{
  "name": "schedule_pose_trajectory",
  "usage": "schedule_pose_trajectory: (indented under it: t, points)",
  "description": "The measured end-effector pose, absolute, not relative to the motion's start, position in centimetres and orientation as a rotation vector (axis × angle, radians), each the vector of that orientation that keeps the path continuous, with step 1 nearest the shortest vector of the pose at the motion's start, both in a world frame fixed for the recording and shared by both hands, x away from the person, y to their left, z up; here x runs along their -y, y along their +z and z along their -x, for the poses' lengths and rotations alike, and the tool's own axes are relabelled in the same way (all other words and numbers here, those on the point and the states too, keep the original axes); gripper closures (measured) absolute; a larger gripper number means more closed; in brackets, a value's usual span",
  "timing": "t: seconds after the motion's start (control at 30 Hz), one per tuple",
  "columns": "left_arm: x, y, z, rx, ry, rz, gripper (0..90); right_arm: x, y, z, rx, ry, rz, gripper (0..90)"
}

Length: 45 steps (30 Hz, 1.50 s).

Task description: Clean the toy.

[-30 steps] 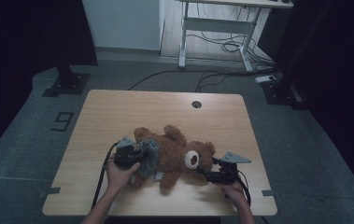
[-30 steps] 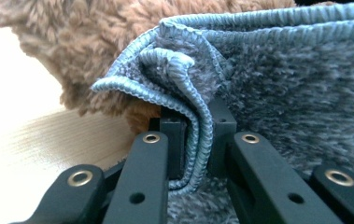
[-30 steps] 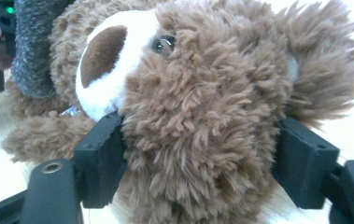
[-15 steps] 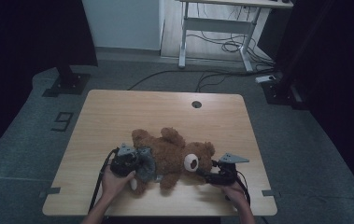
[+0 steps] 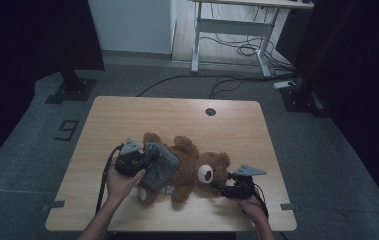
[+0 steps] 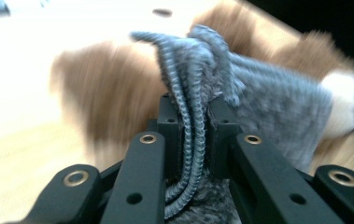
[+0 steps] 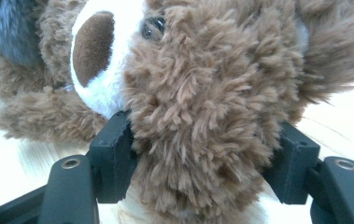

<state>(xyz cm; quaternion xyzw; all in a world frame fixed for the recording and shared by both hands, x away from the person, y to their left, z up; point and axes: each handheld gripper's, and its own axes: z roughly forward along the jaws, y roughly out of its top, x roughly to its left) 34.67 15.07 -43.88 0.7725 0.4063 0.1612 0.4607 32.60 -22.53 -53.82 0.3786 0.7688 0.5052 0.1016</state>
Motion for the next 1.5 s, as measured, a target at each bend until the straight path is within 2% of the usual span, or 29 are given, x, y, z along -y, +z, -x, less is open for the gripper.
schedule_pose_trajectory:
  t: [0.1, 0.23, 0.4, 0.7, 1.0, 1.17, 1.3, 1.4, 1.5]
  points:
    - [-13.2, -43.1, -35.6, -0.968, 0.393, -1.910, 78.0, 22.5, -53.8, -32.5, -2.272, 1.481, -1.098, 34.8]
    - [-10.9, -44.0, -37.3, -0.994, 0.338, -1.947, 77.6, 22.3, -53.8, -32.4, -2.272, 1.457, -1.067, 35.2]
    - [-10.8, -45.6, -38.3, -1.017, 0.286, -1.957, 78.9, 22.4, -53.9, -32.4, -2.273, 1.446, -1.048, 35.3]
    - [-11.5, -47.6, -35.8, -0.973, 0.332, -1.904, 81.1, 23.0, -53.6, -32.8, -2.292, 1.508, -1.121, 16.9]
    - [-12.0, -48.4, -33.5, -0.946, 0.359, -1.860, 81.5, 23.6, -50.6, -33.7, -2.186, 1.618, -1.206, 12.9]
    - [-12.5, -48.8, -32.6, -0.948, 0.351, -1.840, 81.6, 21.5, -49.7, -35.3, -2.282, 1.560, -1.193, 5.1]
    - [-12.9, -49.1, -32.0, -0.941, 0.337, -1.831, 81.6, 20.7, -50.2, -35.9, -2.381, 1.554, -1.212, 0.0]
    - [-13.0, -49.3, -31.5, -0.931, 0.335, -1.830, 81.7, 20.5, -51.1, -35.7, -2.427, 1.585, -1.228, 0.1]
    - [-13.3, -49.4, -31.2, -0.930, 0.319, -1.819, 81.6, 20.4, -51.4, -35.2, -2.432, 1.597, -1.208, 8.8]
